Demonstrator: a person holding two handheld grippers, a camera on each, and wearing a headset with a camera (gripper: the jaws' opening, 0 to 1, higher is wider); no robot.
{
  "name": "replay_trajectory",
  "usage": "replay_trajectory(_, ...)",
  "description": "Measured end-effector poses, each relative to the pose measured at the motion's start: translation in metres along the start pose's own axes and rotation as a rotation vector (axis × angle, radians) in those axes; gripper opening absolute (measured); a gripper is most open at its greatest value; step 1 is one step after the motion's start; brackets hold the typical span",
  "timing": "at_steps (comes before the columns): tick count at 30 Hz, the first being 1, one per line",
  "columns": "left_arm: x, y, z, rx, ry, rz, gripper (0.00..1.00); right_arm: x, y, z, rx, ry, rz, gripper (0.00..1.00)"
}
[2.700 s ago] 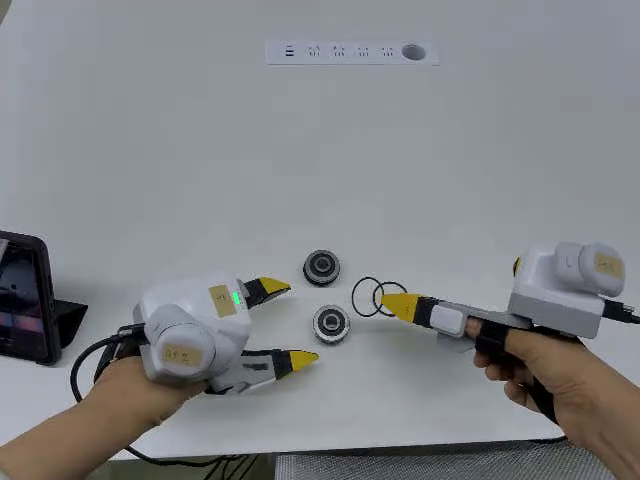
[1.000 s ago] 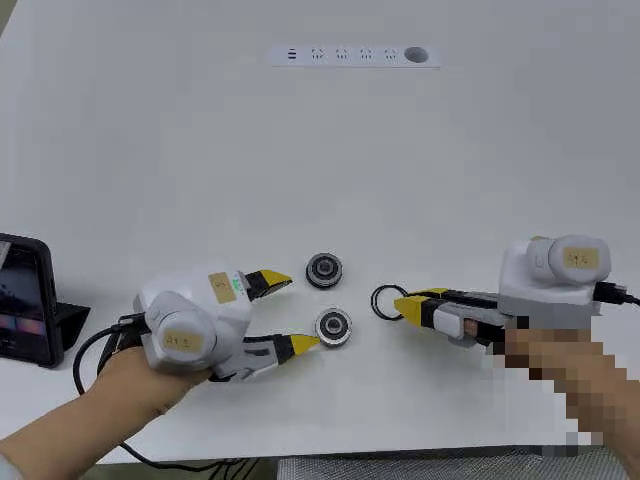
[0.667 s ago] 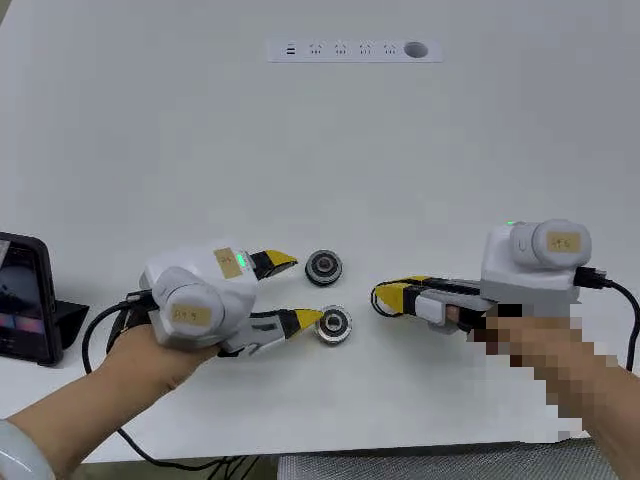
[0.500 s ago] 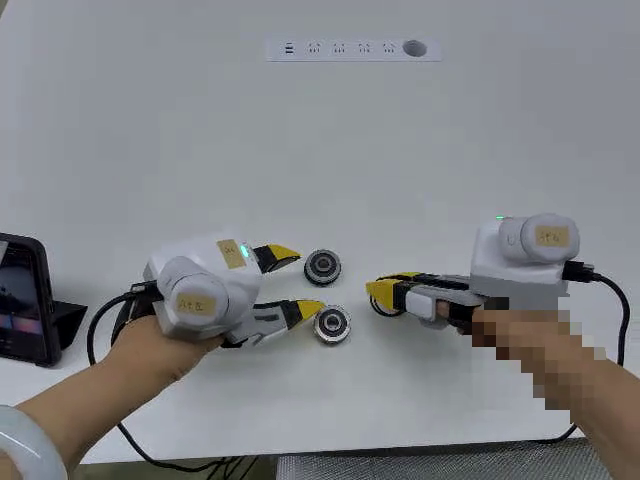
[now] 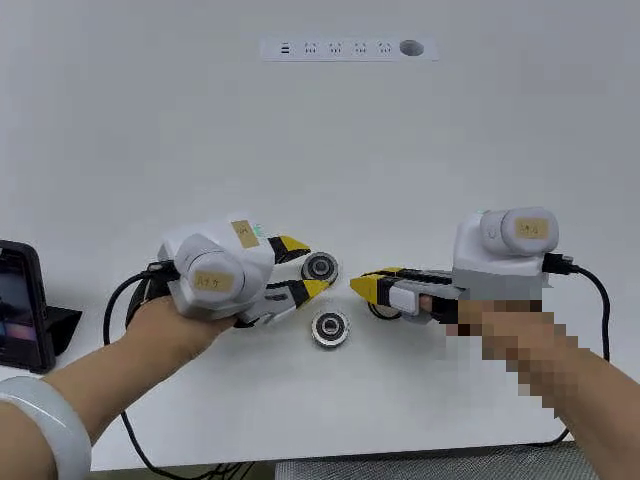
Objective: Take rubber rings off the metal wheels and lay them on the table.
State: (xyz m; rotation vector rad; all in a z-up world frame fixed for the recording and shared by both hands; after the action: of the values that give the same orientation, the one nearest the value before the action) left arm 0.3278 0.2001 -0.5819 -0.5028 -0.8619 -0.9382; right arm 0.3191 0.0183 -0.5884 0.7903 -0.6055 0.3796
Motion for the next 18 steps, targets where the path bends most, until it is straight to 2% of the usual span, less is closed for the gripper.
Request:
replay_trajectory(10, -0.001, 0.003, -0.010, -0.006, 0.050, 0.012, 0.18, 0.002, -0.001, -0.001, 0.002, -0.002, -0.005, 0.13)
replay_trajectory(18, -0.003, 0.003, -0.012, -0.013, 0.060, 0.020, 0.16, 0.001, -0.002, -0.003, 0.004, 0.000, -0.008, 0.13)
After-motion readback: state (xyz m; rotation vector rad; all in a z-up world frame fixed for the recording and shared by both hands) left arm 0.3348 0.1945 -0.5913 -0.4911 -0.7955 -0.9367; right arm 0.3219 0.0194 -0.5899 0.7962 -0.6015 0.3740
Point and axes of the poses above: the centre of the closed fingertips' face, and the gripper's own axes: z roughly backward along the fingers, y roughly to its left, x roughly out of its top, the point moved 10 cm from there along z, roughly backward along the fingers, and after that the axes turned 3 degrees about z, right-handed, at the moved point
